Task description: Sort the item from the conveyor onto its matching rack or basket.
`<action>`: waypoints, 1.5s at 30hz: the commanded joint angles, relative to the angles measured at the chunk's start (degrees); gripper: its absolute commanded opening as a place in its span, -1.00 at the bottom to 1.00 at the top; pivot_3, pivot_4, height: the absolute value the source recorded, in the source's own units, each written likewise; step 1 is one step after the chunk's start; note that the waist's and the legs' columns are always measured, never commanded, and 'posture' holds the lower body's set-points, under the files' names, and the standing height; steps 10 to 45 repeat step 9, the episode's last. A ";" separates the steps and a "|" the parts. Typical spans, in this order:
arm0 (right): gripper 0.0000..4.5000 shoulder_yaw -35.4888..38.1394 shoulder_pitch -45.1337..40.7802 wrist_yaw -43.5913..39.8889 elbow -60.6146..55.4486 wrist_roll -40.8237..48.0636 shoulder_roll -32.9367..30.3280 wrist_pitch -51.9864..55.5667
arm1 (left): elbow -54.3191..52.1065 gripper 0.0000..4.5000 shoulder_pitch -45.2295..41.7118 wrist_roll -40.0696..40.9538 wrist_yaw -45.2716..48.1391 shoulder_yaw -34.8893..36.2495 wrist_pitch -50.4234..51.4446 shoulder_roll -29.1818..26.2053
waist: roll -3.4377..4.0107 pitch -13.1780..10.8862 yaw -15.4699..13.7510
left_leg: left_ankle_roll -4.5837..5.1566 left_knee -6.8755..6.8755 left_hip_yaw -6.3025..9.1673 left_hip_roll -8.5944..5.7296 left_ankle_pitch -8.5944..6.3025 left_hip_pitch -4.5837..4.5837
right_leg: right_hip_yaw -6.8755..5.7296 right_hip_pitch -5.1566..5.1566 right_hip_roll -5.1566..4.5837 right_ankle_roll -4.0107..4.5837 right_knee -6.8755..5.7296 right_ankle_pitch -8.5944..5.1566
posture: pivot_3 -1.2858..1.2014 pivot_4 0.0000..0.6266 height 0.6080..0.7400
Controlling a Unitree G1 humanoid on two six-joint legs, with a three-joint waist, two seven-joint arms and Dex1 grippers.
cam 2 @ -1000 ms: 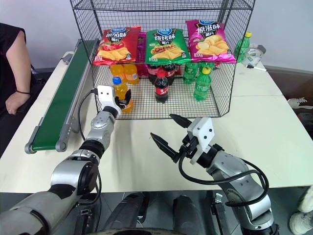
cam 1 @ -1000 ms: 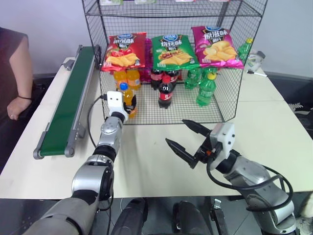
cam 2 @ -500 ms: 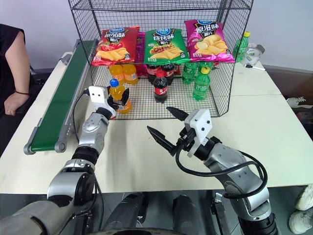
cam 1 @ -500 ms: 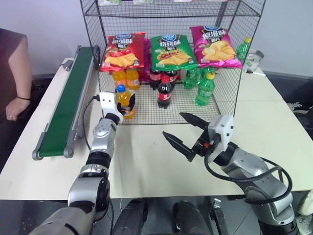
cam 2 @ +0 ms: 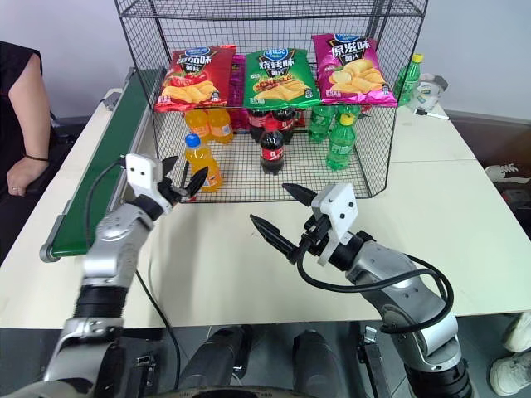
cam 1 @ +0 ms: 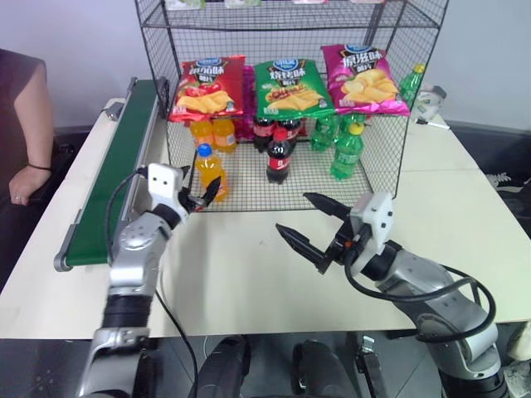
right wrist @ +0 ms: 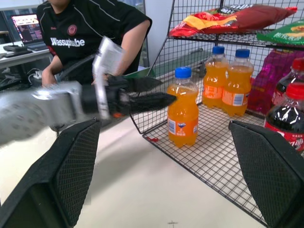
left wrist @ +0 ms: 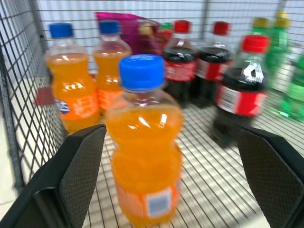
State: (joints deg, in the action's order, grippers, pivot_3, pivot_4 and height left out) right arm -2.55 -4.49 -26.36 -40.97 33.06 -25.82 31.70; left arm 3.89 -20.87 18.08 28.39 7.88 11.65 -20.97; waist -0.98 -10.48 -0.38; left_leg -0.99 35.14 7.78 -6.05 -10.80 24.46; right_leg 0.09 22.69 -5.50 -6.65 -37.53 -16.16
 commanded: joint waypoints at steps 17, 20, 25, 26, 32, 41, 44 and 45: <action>1.00 1.84 2.13 -3.55 -0.31 0.32 -0.50 -3.47 | -16.00 0.98 12.88 10.53 8.49 10.75 13.28 -14.82 | 0.03 -0.01 -0.26 | 0.00 -0.03 0.00 0.00 -0.02 -0.03 | 0.07 0.15 -0.06 0.20 0.08 -0.11 | 0.03 -0.52 1.00; 1.00 1.84 2.13 -3.55 -0.31 0.32 -0.50 -3.47 | -16.00 0.98 12.88 10.53 8.49 10.75 13.28 -14.82 | 0.03 -0.01 -0.26 | 0.00 -0.03 0.00 0.00 -0.02 -0.03 | 0.07 0.15 -0.06 0.20 0.08 -0.11 | 0.03 -0.52 1.00; 1.00 1.84 2.13 -3.55 -0.31 0.32 -0.50 -3.47 | -16.00 0.98 12.88 10.53 8.49 10.75 13.28 -14.82 | 0.03 -0.01 -0.26 | 0.00 -0.03 0.00 0.00 -0.02 -0.03 | 0.07 0.15 -0.06 0.20 0.08 -0.11 | 0.03 -0.52 1.00; 1.00 1.84 2.13 -3.55 -0.31 0.32 -0.50 -3.47 | -16.00 0.98 12.88 10.53 8.49 10.75 13.28 -14.82 | 0.03 -0.01 -0.26 | 0.00 -0.03 0.00 0.00 -0.02 -0.03 | 0.07 0.15 -0.06 0.20 0.08 -0.11 | 0.03 -0.52 1.00; 1.00 1.84 2.13 -3.55 -0.31 0.32 -0.50 -3.47 | -16.00 0.98 12.88 10.53 8.49 10.75 13.28 -14.82 | 0.03 -0.01 -0.26 | 0.00 -0.03 0.00 0.00 -0.02 -0.03 | 0.07 0.15 -0.06 0.20 0.08 -0.11 | 0.03 -0.52 1.00; 1.00 1.84 2.13 -3.55 -0.31 0.32 -0.50 -3.47 | -16.00 0.98 12.88 10.53 8.49 10.75 13.28 -14.82 | 0.03 -0.01 -0.26 | 0.00 -0.03 0.00 0.00 -0.02 -0.03 | 0.07 0.15 -0.06 0.20 0.08 -0.11 | 0.03 -0.52 1.00; 1.00 1.84 2.13 -3.55 -0.31 0.32 -0.50 -3.47 | -16.00 0.98 12.88 10.53 8.49 10.75 13.28 -14.82 | 0.03 -0.01 -0.26 | 0.00 -0.03 0.00 0.00 -0.02 -0.03 | 0.07 0.15 -0.06 0.20 0.08 -0.11 | 0.03 -0.52 1.00; 1.00 1.84 2.13 -3.55 -0.31 0.32 -0.50 -3.47 | -16.00 0.98 12.88 10.53 8.49 10.75 13.28 -14.82 | 0.03 -0.01 -0.26 | 0.00 -0.03 0.00 0.00 -0.02 -0.03 | 0.07 0.15 -0.06 0.20 0.08 -0.11 | 0.03 -0.52 1.00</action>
